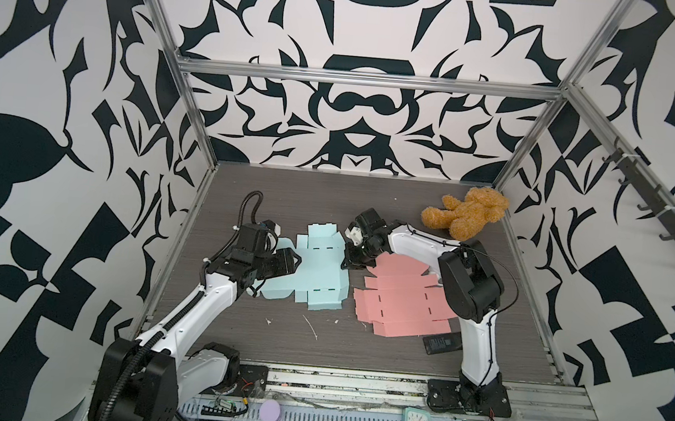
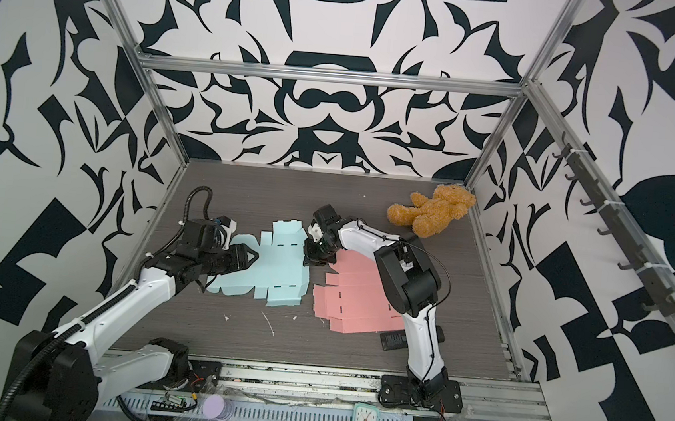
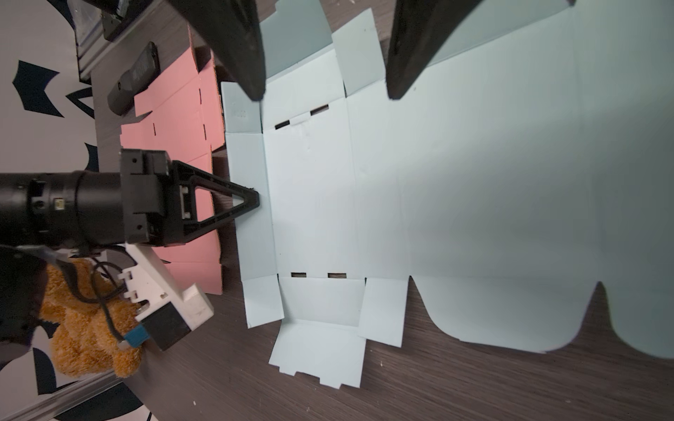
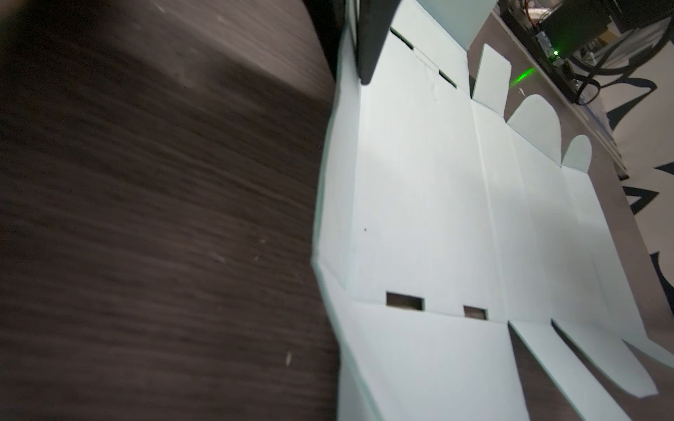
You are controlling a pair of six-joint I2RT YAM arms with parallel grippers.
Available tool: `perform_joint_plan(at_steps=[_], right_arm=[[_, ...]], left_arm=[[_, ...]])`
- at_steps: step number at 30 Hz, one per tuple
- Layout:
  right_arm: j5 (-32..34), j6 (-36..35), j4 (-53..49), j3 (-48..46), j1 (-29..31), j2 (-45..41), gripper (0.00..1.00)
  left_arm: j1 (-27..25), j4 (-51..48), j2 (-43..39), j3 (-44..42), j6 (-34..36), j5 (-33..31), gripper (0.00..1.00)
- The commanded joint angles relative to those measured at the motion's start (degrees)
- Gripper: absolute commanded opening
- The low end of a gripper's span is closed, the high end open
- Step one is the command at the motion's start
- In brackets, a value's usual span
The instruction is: Fold the paper box
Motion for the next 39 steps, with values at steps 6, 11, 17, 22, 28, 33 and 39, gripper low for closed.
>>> perform_joint_plan(at_steps=[6,11,17,22,28,33,39], right_arm=[[4.91,-9.53,-12.58,6.52,1.93,-2.58,0.12],[5.74,-9.63,-12.05,6.62,2.21,-1.37,0.13],[6.48,-9.33,-11.12,7.22,2.32,-0.61,0.21],[5.97,-8.23,-9.4,6.61,2.44,-0.68,0.32],[5.34,-6.4,-6.3,4.16,2.57,-1.66,0.25],[5.87,-6.63,-6.84,4.4,2.74,-0.81,0.25],[6.18,-6.38,-6.27,4.68,2.93,-0.01,0.29]], left_arm=[[-0.18,-0.82,0.36,-1.27,-0.89,-0.29,0.56],[-0.18,-0.35,1.25,-1.35,-1.33,-0.14,0.56],[-0.18,0.74,2.31,-1.98,-1.46,-0.07,0.56],[-0.18,1.37,3.06,-2.01,-1.65,0.39,0.56],[-0.18,1.39,3.05,-1.84,-1.46,0.03,0.56],[-0.18,2.18,3.84,-2.07,-1.48,0.32,0.56],[-0.18,2.4,4.1,-2.17,-1.56,0.3,0.56]])
